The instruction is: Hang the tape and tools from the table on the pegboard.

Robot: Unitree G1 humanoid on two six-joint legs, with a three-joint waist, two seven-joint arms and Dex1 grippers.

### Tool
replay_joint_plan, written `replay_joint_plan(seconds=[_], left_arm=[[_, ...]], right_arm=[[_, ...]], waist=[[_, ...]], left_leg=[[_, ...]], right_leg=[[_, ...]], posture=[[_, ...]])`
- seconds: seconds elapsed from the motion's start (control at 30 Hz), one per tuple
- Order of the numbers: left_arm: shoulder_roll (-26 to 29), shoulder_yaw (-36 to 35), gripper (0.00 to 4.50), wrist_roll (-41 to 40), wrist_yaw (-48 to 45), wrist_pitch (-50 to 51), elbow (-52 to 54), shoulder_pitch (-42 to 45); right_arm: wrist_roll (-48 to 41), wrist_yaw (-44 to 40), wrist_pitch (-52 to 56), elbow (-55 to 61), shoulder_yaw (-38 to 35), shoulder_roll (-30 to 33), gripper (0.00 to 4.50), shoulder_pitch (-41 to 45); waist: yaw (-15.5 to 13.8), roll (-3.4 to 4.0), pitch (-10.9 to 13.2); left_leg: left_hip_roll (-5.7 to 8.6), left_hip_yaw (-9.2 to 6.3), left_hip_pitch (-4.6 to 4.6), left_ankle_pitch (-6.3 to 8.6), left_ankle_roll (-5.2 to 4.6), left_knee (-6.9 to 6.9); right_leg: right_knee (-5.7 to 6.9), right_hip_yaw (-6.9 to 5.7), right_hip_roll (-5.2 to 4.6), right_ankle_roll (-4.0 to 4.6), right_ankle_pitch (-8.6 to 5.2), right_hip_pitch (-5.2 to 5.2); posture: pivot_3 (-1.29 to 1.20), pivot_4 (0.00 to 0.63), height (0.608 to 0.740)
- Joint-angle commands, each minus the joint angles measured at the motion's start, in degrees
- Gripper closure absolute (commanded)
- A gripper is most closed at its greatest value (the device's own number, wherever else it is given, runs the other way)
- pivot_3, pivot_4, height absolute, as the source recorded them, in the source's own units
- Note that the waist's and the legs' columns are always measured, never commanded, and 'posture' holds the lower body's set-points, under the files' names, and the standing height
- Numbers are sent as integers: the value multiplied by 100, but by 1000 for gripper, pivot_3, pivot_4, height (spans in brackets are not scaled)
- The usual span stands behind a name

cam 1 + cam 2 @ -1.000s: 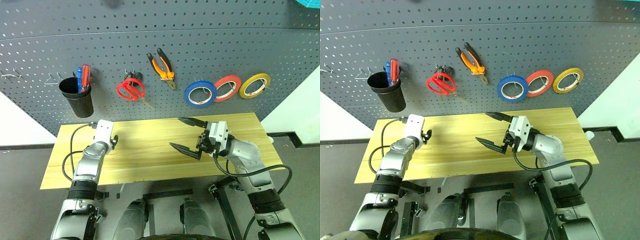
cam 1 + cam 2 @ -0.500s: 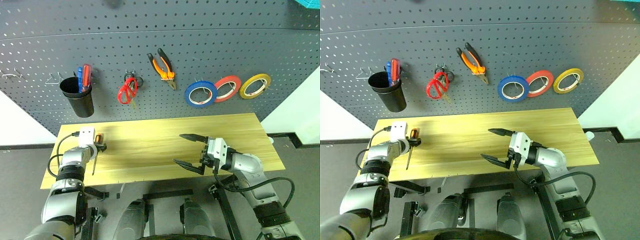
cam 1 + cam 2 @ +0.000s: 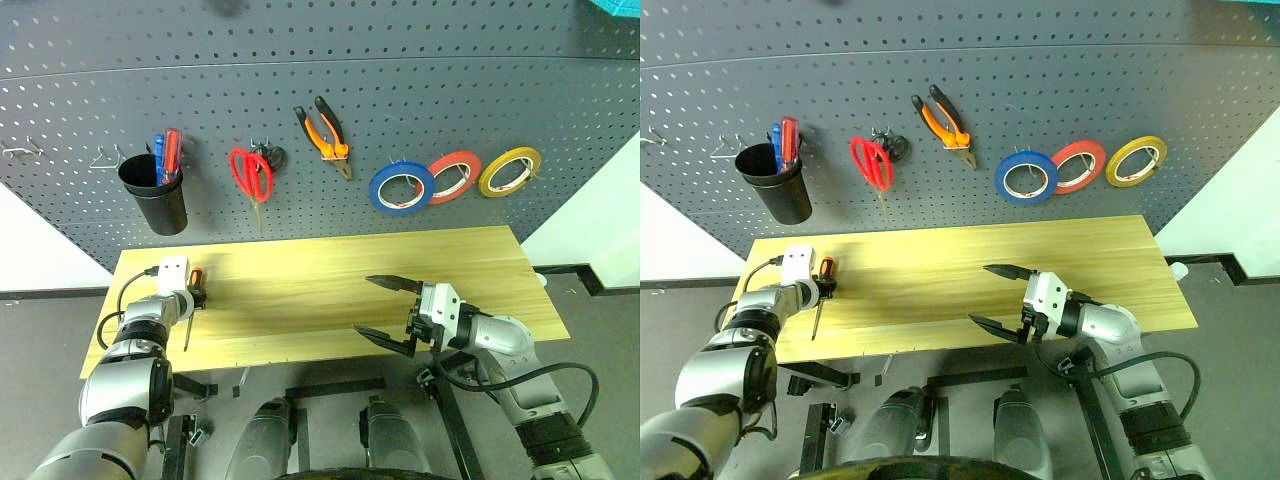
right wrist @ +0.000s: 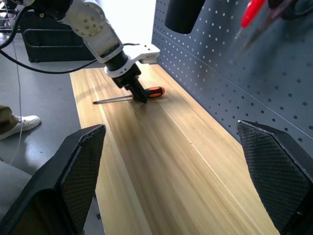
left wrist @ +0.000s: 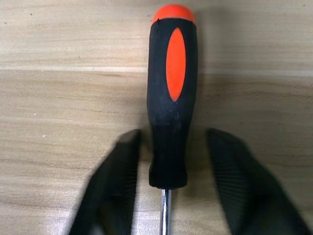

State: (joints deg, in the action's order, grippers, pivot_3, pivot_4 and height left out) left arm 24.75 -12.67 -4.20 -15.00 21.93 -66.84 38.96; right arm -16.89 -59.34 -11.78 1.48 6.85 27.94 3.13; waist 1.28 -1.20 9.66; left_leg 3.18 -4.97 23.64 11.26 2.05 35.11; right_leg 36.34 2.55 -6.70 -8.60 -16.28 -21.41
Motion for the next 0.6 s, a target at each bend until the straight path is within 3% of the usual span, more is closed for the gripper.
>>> replay_joint_plan(seconds=[0.03,0.1,0.3,0.47,0.6], left_arm=[[90,-48,3684,-53,-21,-71,-32,83],[101,-48,4024,-66,-30,-66,-16,59],[130,-8,4024,-120,-390,-351,549,-278],[242,-124,4024,-489,-1290,-1210,3032,-1845],[164,-496,4024,-1258,-2039,-2070,4934,-3022]], right_arm=[[-54,8,-52,271,-43,36,0,17],[-97,-49,22,276,-22,63,0,27],[-155,-199,175,279,-20,108,0,77],[-235,-179,99,242,-140,40,0,221],[-772,-16,321,406,-367,-223,0,564]], waist=[[-6,0,0],[-7,0,0],[-2,0,0],[118,1,0],[130,2,1]], left_leg=[[0,1,0,0,0,0],[0,1,0,0,0,1],[0,1,0,0,0,0],[-12,-3,0,1,2,-10],[-22,-5,0,9,13,-14]], right_leg=[[0,0,0,0,0,0],[0,0,0,0,0,1],[0,0,0,0,0,1],[-1,8,-7,2,0,-4],[-6,19,-15,9,1,-7]], posture=[[-89,152,728],[-89,152,728],[-82,151,728],[-91,145,728],[-79,143,728]])
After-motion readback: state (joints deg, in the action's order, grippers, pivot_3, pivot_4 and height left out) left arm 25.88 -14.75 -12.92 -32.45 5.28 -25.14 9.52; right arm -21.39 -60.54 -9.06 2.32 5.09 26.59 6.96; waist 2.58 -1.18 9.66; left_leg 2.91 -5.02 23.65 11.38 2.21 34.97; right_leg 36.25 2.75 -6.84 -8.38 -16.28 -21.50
